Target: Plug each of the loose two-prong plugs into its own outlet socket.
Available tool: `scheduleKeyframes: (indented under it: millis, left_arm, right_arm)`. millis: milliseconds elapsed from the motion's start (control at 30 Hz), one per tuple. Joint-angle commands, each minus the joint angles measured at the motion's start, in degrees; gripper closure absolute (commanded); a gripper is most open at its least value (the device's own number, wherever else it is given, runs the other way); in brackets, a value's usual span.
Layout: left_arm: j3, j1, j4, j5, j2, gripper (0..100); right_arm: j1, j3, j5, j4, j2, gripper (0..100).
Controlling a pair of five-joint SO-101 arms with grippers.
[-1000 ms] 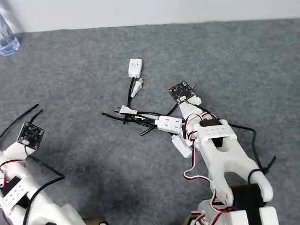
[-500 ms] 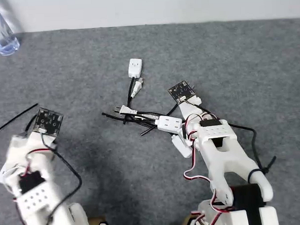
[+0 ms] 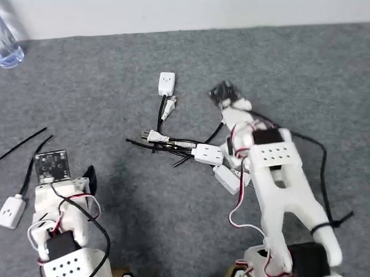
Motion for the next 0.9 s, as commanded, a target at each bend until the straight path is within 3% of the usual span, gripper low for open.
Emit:
scheduleKeyframes:
  millis: [0,167,433,633,867]
  left_arm:
    - [1.2,-1.3,-2.9,1.7,-1.6,72]
    - [1.7,-1.3,-4.9,1.7,-1.6,72]
    - [2.9,1.2,-6.2,1.3,-1.6,72]
    - [3.0,1.6,-6.2,-0.3,-1.6,72]
    - [3.0,1.6,-6.1,-1.0,-1.6,72]
  right_arm:
    - [-3.5,-11.2,3.4,9.3,-1.5,84.0]
    - [-7.8,-18.4,8.8,15.3,5.5,83.9]
    - [-11.5,-19.1,22.4,12.3,17.5,83.8]
    - [-11.1,-19.2,30.4,10.6,21.0,69.7]
    - [-11.2,-18.8,33.6,10.7,22.5,68.9]
